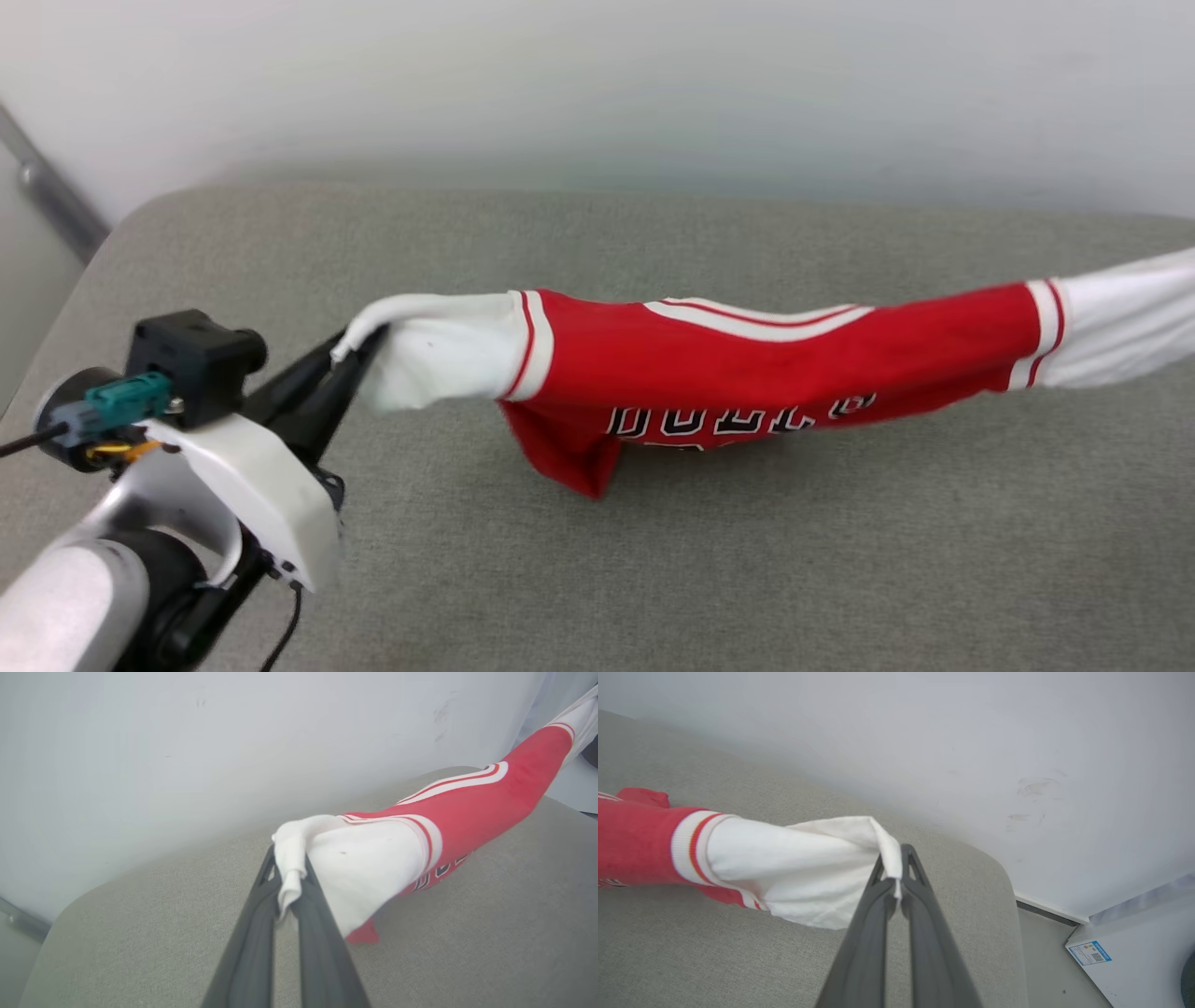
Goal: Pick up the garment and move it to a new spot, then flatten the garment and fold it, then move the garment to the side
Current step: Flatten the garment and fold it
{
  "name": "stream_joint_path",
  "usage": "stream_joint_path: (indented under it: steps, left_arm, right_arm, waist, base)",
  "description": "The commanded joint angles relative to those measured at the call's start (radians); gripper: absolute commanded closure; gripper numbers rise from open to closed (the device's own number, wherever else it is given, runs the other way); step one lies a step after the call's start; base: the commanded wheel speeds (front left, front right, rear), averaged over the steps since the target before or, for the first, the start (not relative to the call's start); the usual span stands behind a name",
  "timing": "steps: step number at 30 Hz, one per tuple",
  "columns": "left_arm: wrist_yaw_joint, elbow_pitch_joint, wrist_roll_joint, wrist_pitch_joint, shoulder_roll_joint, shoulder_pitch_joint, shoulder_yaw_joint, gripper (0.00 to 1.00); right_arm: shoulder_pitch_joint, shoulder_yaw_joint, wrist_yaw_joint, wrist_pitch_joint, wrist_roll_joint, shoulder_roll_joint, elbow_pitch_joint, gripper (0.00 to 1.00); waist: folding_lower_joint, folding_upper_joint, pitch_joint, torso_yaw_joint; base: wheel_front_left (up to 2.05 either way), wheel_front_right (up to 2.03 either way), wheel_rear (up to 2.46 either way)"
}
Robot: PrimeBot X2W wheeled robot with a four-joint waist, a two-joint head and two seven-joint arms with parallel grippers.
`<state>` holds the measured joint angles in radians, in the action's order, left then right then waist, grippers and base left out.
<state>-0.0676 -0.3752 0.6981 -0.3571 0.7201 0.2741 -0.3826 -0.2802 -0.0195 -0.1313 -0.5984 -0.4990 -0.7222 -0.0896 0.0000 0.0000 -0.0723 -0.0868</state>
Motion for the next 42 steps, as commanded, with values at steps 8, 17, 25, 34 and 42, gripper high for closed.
stream_joint_path:
  steps: [8, 17, 25, 34, 42]
  left_arm:
    - [-0.017, -0.029, -0.031, 0.075, 0.036, 0.083, 0.096, 1.0]
    - [-0.007, -0.02, -0.074, 0.173, 0.024, 0.26, 0.168, 1.0]
    - [0.015, 0.054, -0.094, 0.196, 0.003, 0.473, 0.178, 1.0]
    - [0.092, 0.271, -0.136, 0.154, -0.007, 0.8, 0.125, 1.0]
    - [0.14, 0.509, -0.182, 0.189, -0.058, 1.104, 0.089, 1.0]
  right_arm:
    - [-0.083, -0.065, 0.001, 0.036, 0.015, 0.004, -0.167, 1.0]
    - [-0.241, -0.093, 0.001, 0.099, 0.033, 0.017, -0.211, 1.0]
    - [-0.416, -0.046, 0.001, 0.119, 0.018, 0.004, -0.136, 1.0]
    - [-0.724, 0.079, 0.001, 0.153, 0.027, 0.02, 0.021, 1.0]
    - [-1.008, 0.158, 0.001, 0.206, 0.082, 0.071, 0.186, 1.0]
  waist:
    - [0.0, 0.0, 0.067, 0.058]
    - [0.0, 0.0, 0.068, 0.086]
    - [0.0, 0.0, -0.028, 0.108]
    - [0.0, 0.0, -0.264, 0.139]
    - [0.0, 0.0, -0.434, 0.156]
  base:
    - [0.0, 0.0, 0.0]
    - [0.0, 0.0, 0.0]
    - [0.0, 0.0, 0.0]
    - [0.0, 0.0, 0.0]
    - [0.0, 0.0, 0.0]
